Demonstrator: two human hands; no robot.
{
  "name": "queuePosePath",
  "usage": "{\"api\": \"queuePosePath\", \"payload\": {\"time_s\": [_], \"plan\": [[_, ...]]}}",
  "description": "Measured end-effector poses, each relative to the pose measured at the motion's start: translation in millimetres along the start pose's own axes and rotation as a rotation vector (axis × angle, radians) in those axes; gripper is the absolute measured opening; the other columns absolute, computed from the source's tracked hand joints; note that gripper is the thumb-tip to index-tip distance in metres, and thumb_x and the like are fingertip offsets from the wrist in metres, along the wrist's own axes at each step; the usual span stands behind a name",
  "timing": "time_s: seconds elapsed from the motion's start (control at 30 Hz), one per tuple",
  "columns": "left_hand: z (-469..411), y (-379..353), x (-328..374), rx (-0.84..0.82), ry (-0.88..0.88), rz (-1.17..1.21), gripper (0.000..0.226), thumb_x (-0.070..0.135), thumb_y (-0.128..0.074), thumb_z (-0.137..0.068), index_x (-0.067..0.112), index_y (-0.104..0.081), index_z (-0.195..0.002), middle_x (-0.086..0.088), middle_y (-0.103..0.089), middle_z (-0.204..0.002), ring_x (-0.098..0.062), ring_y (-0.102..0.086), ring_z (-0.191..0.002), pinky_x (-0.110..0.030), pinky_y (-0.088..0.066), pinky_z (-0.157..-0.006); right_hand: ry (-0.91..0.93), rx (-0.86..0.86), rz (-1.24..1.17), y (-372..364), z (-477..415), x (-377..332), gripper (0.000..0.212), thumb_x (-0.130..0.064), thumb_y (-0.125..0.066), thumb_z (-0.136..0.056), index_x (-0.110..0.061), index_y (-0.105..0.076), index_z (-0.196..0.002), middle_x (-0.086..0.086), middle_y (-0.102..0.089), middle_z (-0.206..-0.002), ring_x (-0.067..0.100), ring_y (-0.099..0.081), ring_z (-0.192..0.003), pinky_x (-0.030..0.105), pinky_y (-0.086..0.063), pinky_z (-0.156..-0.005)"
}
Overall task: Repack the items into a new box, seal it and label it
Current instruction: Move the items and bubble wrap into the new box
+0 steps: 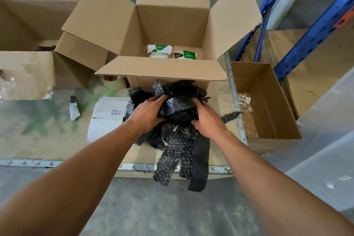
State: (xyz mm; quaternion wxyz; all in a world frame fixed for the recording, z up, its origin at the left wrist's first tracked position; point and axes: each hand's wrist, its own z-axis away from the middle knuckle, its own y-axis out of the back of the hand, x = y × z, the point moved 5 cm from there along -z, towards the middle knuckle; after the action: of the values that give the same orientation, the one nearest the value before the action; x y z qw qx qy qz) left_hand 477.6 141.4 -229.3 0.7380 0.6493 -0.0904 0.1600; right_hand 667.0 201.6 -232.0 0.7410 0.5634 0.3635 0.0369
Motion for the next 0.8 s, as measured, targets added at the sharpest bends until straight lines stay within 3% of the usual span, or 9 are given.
{"api": "queuePosePath", "payload": {"time_s": [0.27,0.4,0.5,0.8], "plan": [[6.4,43.4,31.5,0.226,-0.023,0.001,0.078,0.026,-0.079,-0.086,0.029,-0.038,-0.152,-0.007,-0.057,-0.143,-0.040,-0.063,-0.114,-0.049,-0.056,-0.087,-0.049,0.192,-0.165,56.0,5.9,-8.3,0.051,-0.005,-0.068,-0.087,-0.021,-0.056,-0.134,0.009,-0.063,-0.125,0.029,-0.060,-0.115,0.036,-0.048,-0.094],[18.7,59.2,43.0,0.309,0.051,-0.128,0.065,0.025,-0.071,-0.089,0.029,-0.041,-0.146,-0.011,-0.071,-0.116,-0.042,-0.066,-0.099,-0.047,-0.057,-0.073,-0.038,0.217,-0.191,70.9,8.8,-18.0,0.054,-0.004,-0.066,-0.088,-0.020,-0.055,-0.138,0.011,-0.063,-0.131,0.031,-0.058,-0.118,0.035,-0.046,-0.096],[32.6,57.8,44.5,0.284,0.043,-0.132,0.060,0.030,-0.071,-0.090,0.025,-0.044,-0.142,-0.006,-0.067,-0.130,-0.041,-0.058,-0.113,-0.049,-0.057,-0.081,-0.046,0.193,-0.186,71.3,14.3,-20.2,0.056,-0.002,-0.065,-0.087,-0.022,-0.054,-0.139,0.010,-0.061,-0.133,0.031,-0.058,-0.119,0.033,-0.046,-0.096],[55.3,50.8,49.9,0.226,0.026,-0.014,0.059,0.026,-0.073,-0.089,0.023,-0.045,-0.141,-0.005,-0.065,-0.132,-0.036,-0.064,-0.110,-0.042,-0.054,-0.079,-0.101,0.130,-0.225,63.6,28.2,-19.7,0.052,-0.006,-0.069,-0.089,-0.025,-0.057,-0.136,0.005,-0.063,-0.131,0.025,-0.059,-0.117,0.030,-0.046,-0.092]]}}
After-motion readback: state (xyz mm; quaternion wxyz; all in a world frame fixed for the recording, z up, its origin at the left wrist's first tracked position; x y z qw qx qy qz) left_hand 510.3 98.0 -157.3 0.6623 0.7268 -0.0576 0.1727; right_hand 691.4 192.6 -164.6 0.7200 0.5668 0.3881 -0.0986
